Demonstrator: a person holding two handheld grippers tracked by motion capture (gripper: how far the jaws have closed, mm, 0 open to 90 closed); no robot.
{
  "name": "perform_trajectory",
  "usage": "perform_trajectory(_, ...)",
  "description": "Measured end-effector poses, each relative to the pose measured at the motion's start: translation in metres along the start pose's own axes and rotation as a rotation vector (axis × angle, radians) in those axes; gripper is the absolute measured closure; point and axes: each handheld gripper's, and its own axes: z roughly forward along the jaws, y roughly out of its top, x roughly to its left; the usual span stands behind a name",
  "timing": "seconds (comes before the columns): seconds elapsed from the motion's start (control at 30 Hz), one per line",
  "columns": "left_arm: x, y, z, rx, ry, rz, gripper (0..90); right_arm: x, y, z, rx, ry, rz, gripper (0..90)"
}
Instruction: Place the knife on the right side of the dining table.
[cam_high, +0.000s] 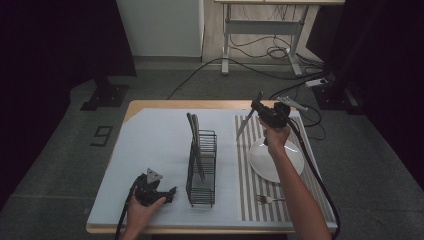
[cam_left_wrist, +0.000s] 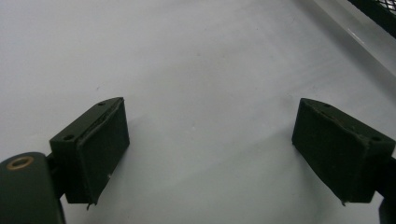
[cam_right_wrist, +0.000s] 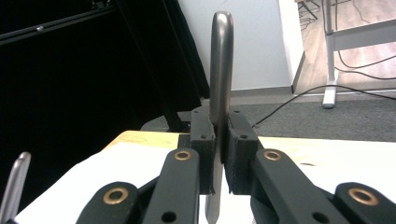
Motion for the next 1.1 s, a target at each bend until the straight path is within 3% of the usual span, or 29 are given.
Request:
perform_trajectory(0.4,0.000,0.000,0.000,-0.001,0.000,-0.001,10.6,-0.017,0.005,0.008,-0.034,-0.058,0.013,83.9)
perform_trajectory(0.5,0.000,0.000,0.000,0.000,0.000,0.000,10.6,-0.021,0.006,0.013,-0.047,-0.057,0.038,83.9)
perform_trajectory(0.73,0.000,0.000,0.000,0.000,0.000,0.000,10.6,-0.034,0.000,0.019,-0.050,-0.122,0.038,83.9)
perform_trajectory(1.1,0.000,0.000,0.000,0.000,0.000,0.000,10.6,-0.053,-0.007,0.019,-0.071,-0.165,0.080,83.9)
